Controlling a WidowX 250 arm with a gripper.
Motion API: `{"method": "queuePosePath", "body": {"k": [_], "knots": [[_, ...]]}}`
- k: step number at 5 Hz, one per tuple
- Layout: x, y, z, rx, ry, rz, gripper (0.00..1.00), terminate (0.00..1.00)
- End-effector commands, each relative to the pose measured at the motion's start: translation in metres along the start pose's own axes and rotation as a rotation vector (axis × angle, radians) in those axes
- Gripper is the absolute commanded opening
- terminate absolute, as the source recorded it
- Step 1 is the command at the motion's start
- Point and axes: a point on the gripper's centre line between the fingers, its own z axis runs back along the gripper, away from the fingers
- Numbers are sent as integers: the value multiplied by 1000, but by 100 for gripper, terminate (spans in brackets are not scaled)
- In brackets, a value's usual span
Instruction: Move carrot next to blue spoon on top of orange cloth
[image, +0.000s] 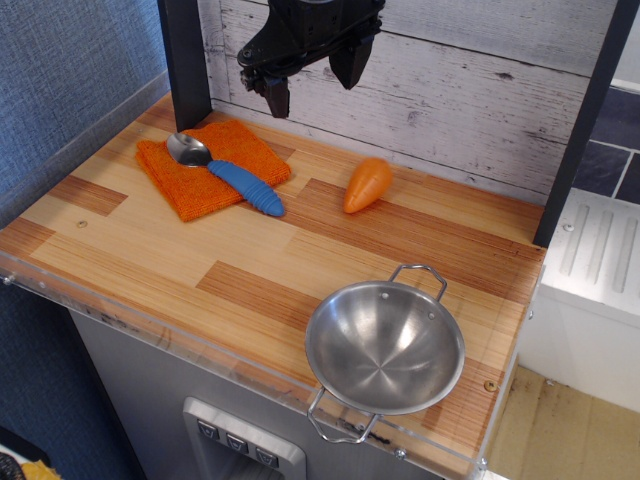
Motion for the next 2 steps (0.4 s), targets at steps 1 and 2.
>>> {"method": "queuePosePath", "body": {"k": [1, 2], "knots": [[5, -2, 18, -36, -30, 9, 100, 0], [5, -2, 18, -36, -30, 9, 100, 100]]}}
